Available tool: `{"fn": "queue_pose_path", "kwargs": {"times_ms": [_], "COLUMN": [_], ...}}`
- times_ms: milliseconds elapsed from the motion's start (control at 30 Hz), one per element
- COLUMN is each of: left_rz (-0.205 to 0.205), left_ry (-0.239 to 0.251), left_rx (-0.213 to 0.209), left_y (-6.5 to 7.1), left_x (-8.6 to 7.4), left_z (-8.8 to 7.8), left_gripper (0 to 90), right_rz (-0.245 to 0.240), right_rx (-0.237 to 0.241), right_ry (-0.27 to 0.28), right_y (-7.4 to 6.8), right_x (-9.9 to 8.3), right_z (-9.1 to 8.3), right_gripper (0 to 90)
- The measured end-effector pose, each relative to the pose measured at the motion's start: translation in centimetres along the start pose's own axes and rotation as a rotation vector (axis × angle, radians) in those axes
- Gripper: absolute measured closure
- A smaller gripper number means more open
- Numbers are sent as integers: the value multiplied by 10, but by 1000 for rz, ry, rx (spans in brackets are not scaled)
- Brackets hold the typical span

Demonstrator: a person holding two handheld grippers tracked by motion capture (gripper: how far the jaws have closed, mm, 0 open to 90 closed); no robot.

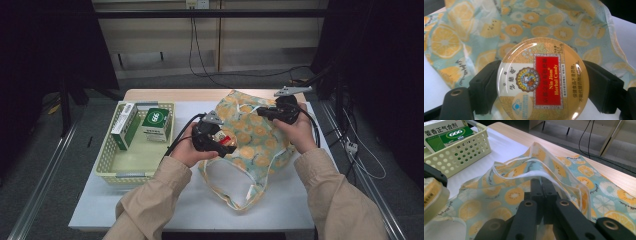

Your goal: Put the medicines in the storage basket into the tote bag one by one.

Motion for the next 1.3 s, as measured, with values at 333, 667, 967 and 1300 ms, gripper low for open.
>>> {"fn": "queue_pose_path", "kwargs": {"times_ms": [333,667,967,1300], "left_rz": [-4,2,-4,-16], "left_ry": [-3,-33,-34,-26], "left_rx": [-19,-12,-11,1], "left_y": [1,-9,-11,-17], "left_x": [4,2,6,9], "left_z": [24,46,58,66], "left_gripper": [205,205,205,205], "right_rz": [5,12,25,27], "right_rx": [8,11,16,6], "right_ry": [3,-1,7,1], "right_y": [0,3,6,8], "right_x": [-1,-2,-3,-4], "right_z": [-1,-1,-2,1], "right_gripper": [900,900,900,900]}}
Point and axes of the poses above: each handheld gripper's, and its own axes: z roughly forward along the jaws, x roughly out of its top, y roughly to its right, the point moved 4 cm from there along z, roughly forward along the jaws, and after that the axes turned 12 degrees about -x, right-handed, at the moved point
